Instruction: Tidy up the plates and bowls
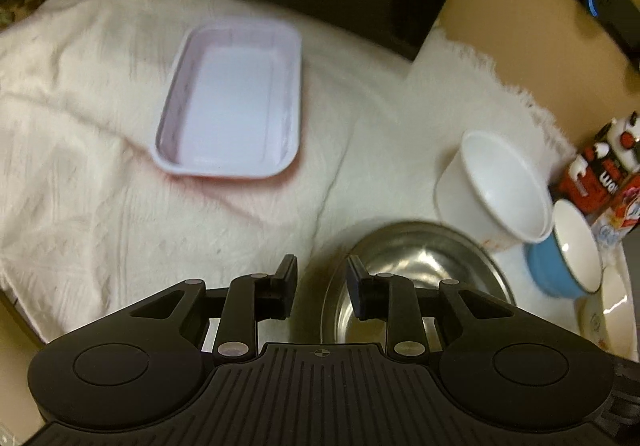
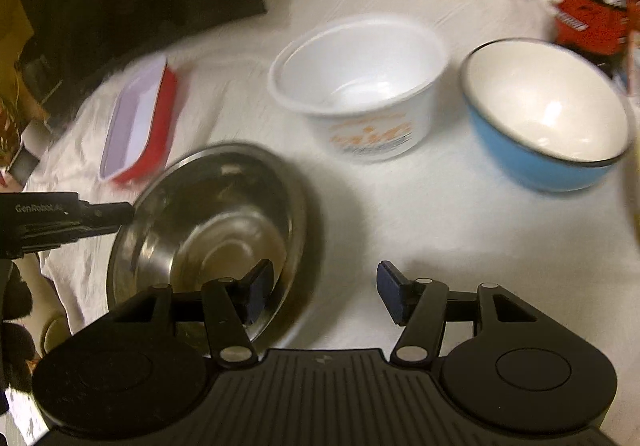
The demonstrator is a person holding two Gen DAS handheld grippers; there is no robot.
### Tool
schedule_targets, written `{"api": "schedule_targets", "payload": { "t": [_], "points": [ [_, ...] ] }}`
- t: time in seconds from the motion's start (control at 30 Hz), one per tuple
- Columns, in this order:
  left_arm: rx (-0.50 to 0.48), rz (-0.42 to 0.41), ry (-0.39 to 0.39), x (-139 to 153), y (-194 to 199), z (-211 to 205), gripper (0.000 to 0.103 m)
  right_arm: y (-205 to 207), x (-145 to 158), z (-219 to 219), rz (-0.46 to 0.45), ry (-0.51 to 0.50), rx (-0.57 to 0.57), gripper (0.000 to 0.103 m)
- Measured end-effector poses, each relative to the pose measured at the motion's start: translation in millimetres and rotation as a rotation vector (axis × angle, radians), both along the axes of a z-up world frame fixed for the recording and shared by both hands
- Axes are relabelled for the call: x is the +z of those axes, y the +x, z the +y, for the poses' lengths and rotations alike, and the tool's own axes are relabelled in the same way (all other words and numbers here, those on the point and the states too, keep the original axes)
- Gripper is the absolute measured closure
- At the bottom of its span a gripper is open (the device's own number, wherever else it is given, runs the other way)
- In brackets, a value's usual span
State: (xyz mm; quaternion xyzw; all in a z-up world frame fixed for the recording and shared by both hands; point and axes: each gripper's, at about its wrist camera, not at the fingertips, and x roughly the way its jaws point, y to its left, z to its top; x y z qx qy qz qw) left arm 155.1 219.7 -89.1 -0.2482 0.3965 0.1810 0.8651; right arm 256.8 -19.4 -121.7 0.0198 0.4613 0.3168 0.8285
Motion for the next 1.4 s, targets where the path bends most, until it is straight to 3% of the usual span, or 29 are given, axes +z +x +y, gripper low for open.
{"api": "schedule_targets", "payload": {
  "t": [0.2, 0.33, 0.5, 0.6, 0.83, 0.9, 1.1, 1.4],
  "points": [
    [-0.065, -0.103, -0.007, 19.1, 12.8, -24.4, 0.074, -7.5, 25.2, -42.3, -0.092, 0.060, -0.039, 0.045],
    [-0.166, -0.137, -0.017, 29.6, 31.9, -58.5, 0.074, -6.6, 42.8, -71.2, -0.118, 0.128, -0.065, 0.045],
    [-0.315, -0.107, -0.036, 22.1, 65.0, -117.7, 0.074, 2.3, 46.0, -110.1, -0.203, 0.002, -0.175, 0.045],
    [-0.412, -0.089, -0.085, 13.3, 84.5, -159.6, 0.074, 7.6, 39.8, -143.0, -0.244, -0.082, -0.231, 0.045],
    [-0.577, -0.046, -0.118, -10.0, 114.4, -242.9, 0.074, 27.6, 38.0, -228.1, -0.307, -0.181, -0.371, 0.040],
    [-0.585, -0.033, -0.123, -12.9, 121.7, -257.7, 0.074, 35.9, 34.4, -243.5, -0.322, -0.216, -0.395, 0.035],
    [-0.539, 0.003, -0.185, -25.1, 151.4, -289.6, 0.074, 56.4, 15.7, -273.4, -0.319, -0.255, -0.389, 0.034],
    [-0.467, 0.067, -0.173, -41.5, 168.1, -305.7, 0.074, 88.8, -15.7, -293.2, -0.182, -0.125, -0.342, 0.034]
  ]
}}
